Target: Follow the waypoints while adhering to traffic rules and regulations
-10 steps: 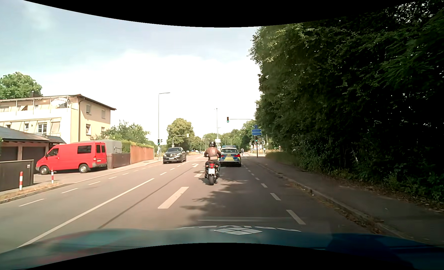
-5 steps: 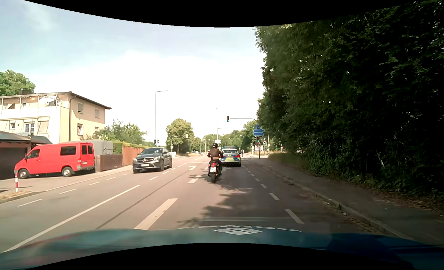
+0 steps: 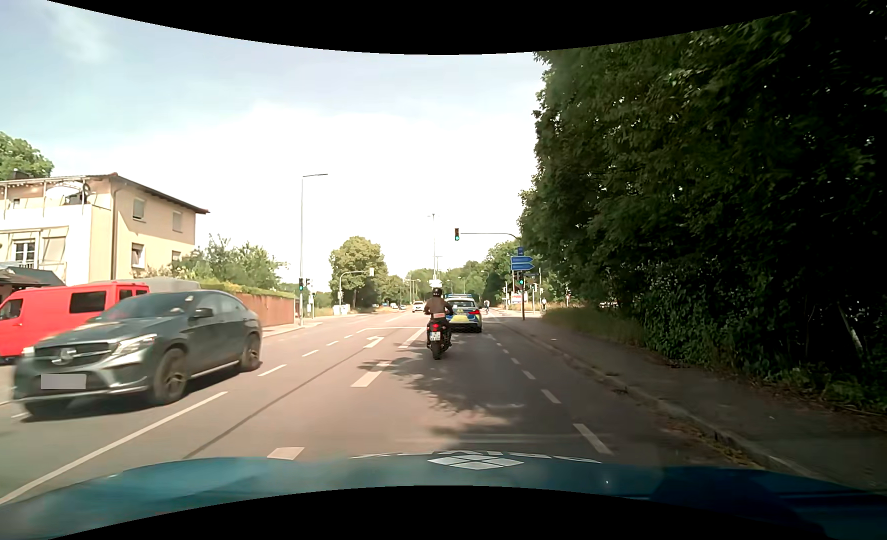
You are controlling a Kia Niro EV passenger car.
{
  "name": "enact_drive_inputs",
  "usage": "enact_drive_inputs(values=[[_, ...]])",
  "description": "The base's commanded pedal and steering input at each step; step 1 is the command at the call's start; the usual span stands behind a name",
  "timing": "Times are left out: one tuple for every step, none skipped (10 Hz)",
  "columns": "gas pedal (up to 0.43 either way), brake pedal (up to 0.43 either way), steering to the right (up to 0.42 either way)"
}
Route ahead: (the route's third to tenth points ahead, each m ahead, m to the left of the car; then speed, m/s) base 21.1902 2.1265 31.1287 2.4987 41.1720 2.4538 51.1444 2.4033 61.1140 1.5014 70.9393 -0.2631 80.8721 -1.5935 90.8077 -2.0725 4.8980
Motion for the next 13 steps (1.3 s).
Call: enact_drive_inputs(values=[[0.287,0.000,-0.008],[0.287,0.000,-0.008],[0.299,0.000,-0.007],[0.311,0.000,-0.005],[0.311,0.000,-0.005],[0.311,0.000,-0.004],[0.311,0.000,-0.004],[0.311,0.000,-0.004],[0.311,0.000,-0.004],[0.299,0.000,-0.004],[0.299,0.000,-0.004],[0.280,0.000,-0.004],[0.228,0.000,-0.004]])
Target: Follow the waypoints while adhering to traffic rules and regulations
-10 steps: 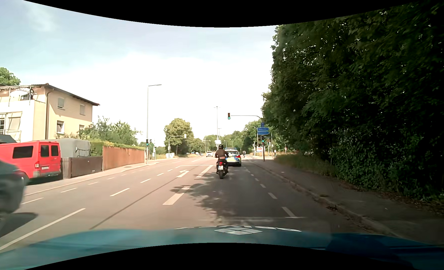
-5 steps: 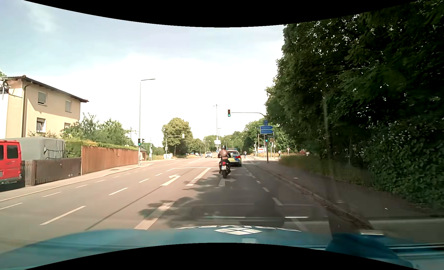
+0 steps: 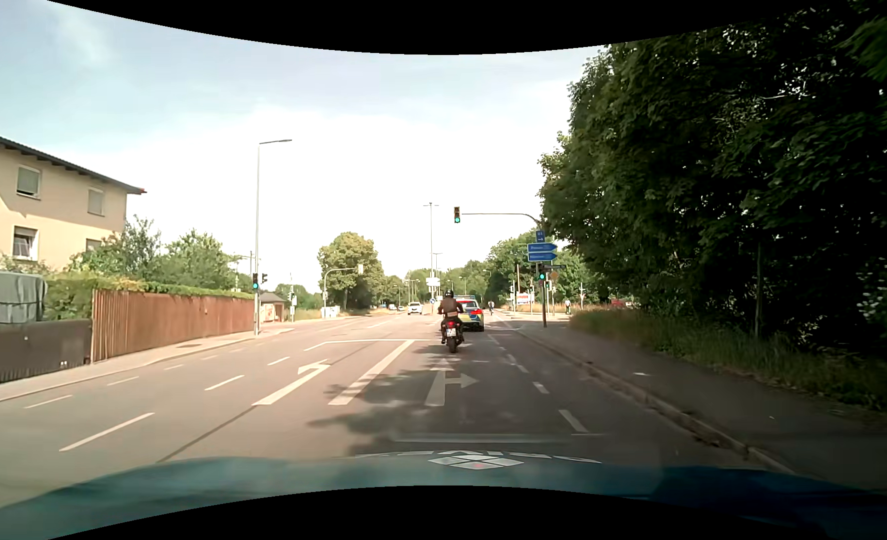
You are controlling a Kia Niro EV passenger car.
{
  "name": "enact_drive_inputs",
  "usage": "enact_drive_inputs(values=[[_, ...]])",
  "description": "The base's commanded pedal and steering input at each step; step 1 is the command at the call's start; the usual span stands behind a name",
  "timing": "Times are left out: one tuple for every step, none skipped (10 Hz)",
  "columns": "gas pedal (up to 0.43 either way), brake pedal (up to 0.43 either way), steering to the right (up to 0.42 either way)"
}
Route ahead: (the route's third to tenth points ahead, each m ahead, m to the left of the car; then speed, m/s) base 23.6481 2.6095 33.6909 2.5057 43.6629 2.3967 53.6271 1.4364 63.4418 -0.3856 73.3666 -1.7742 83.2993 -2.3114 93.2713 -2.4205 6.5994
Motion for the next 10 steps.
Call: enact_drive_inputs(values=[[0.220,0.000,-0.004],[0.220,0.000,-0.003],[0.220,0.000,-0.004],[0.220,0.000,-0.004],[0.220,0.000,-0.004],[0.228,0.000,-0.004],[0.228,0.000,-0.004],[0.240,0.000,-0.004],[0.240,0.000,-0.004],[0.248,0.000,-0.004]])
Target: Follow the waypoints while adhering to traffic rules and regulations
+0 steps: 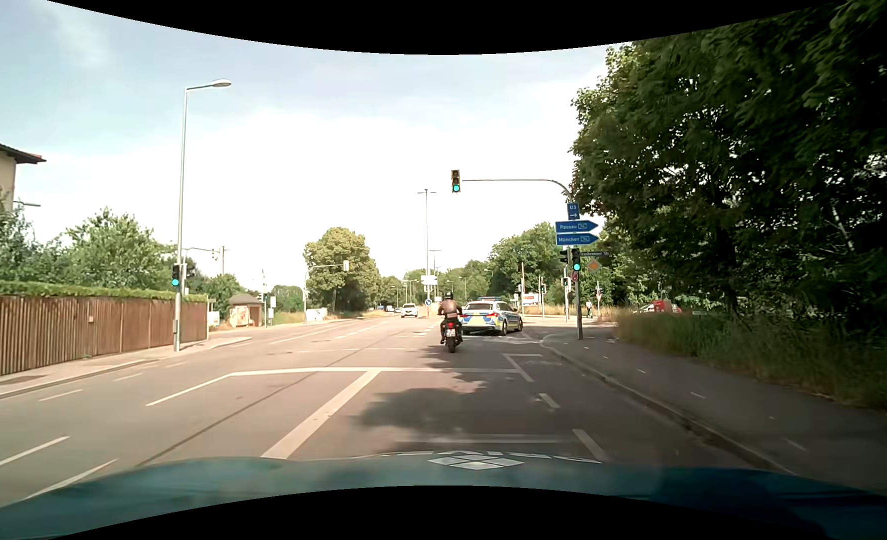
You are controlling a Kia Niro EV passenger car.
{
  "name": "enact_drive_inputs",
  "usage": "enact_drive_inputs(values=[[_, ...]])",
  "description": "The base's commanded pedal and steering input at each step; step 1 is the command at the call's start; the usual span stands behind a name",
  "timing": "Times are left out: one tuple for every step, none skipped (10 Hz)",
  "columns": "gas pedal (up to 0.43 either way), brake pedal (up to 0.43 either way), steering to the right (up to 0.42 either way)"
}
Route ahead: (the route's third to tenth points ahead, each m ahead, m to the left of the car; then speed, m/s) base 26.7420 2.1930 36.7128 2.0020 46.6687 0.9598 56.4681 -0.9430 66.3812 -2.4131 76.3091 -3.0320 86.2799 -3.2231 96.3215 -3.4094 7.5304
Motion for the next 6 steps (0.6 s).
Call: enact_drive_inputs(values=[[0.248,0.000,-0.004],[0.248,0.000,-0.004],[0.248,0.000,-0.004],[0.248,0.000,-0.004],[0.248,0.000,-0.004],[0.248,0.000,-0.004]])
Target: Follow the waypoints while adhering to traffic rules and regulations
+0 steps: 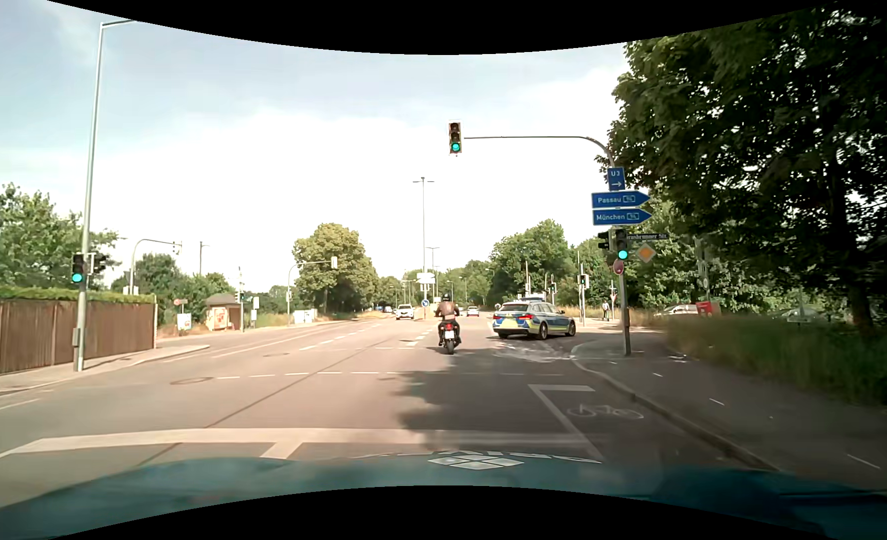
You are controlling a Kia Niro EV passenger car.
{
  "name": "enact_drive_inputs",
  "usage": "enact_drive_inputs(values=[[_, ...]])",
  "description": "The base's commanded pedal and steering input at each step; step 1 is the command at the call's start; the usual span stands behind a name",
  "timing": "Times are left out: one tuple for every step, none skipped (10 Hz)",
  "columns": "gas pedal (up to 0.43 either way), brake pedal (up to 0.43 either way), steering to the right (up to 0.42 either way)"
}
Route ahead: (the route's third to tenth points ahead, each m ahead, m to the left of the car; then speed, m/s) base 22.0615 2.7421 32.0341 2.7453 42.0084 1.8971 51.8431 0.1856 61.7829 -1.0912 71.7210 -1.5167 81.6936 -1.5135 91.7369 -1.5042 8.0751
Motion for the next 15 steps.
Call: enact_drive_inputs(values=[[0.248,0.000,-0.005],[0.248,0.000,-0.004],[0.248,0.000,-0.005],[0.248,0.000,-0.005],[0.248,0.000,-0.005],[0.248,0.000,-0.005],[0.248,0.000,-0.005],[0.248,0.000,-0.005],[0.240,0.000,-0.004],[0.240,0.000,-0.004],[0.240,0.000,-0.004],[0.240,0.000,-0.003],[0.240,0.000,-0.001],[0.240,0.000,0.000],[0.240,0.000,0.003]])
